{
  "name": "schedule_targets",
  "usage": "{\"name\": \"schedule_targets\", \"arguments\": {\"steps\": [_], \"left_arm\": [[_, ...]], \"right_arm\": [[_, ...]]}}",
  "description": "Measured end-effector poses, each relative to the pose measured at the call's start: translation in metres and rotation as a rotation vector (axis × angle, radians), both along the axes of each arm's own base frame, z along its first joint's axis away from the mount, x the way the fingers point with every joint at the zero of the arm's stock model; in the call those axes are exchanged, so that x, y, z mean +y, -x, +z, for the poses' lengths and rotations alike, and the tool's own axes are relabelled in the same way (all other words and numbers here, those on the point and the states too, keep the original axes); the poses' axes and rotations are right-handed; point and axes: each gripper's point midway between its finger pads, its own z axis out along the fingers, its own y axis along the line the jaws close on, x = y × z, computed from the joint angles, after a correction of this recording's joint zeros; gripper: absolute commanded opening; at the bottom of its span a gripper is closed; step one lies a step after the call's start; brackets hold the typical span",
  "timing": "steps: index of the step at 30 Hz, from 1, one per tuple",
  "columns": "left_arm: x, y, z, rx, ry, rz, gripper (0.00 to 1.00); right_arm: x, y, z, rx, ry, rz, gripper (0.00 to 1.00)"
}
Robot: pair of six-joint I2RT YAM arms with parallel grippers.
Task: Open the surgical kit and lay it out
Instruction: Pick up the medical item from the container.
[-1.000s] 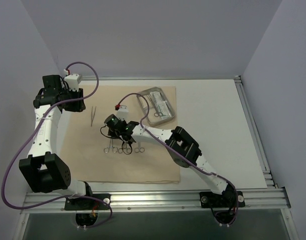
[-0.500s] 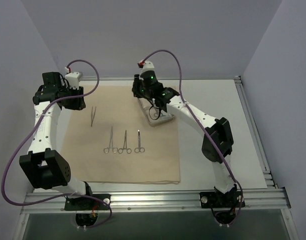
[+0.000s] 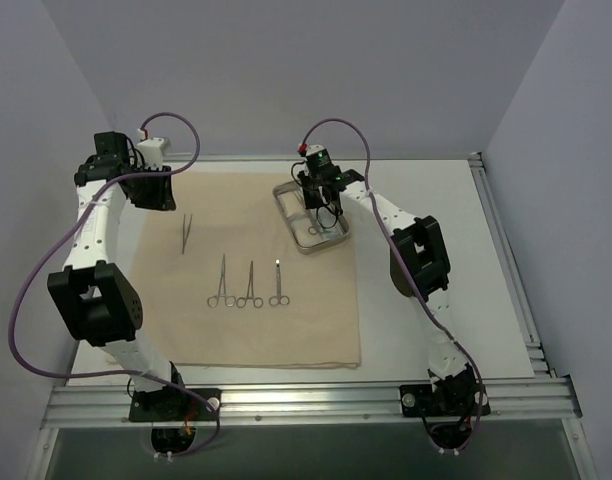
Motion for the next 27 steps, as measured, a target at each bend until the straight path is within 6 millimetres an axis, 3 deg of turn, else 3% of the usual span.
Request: {"name": "schedule_targets", "arguments": {"steps": [4,8,14,19,24,27], "left_arm": [[0.001,-0.009,-0.008,0.021,0.006,0.001,0.44],[0.001,-0.014,-0.018,0.047,0.010,-0.001,0.44],[-0.003,-0.014,-0.031,0.086,0.016,-0.008,0.44],[-0.003,-0.017,-0.030,0.085,0.010,-0.008,0.44],[-0.002,-0.017,-0.029,0.082,0.005,-0.005,0.44],[-0.002,-0.017,-0.029,0.082,0.003,-0.005,0.44]], "right_arm": [[-0.003,0.001,-0.028,0.065,0.010,0.021,0.15],[-0.006,-0.001,-0.039,0.087,0.010,0.025,0.17],[-0.006,-0.001,-0.044,0.103,-0.002,0.035,0.20],[-0.004,0.000,-0.049,0.116,-0.007,0.044,0.20],[-0.005,0.002,-0.067,0.148,-0.002,0.046,0.20],[-0.004,-0.001,-0.066,0.141,-0.010,0.043,0.20]]}}
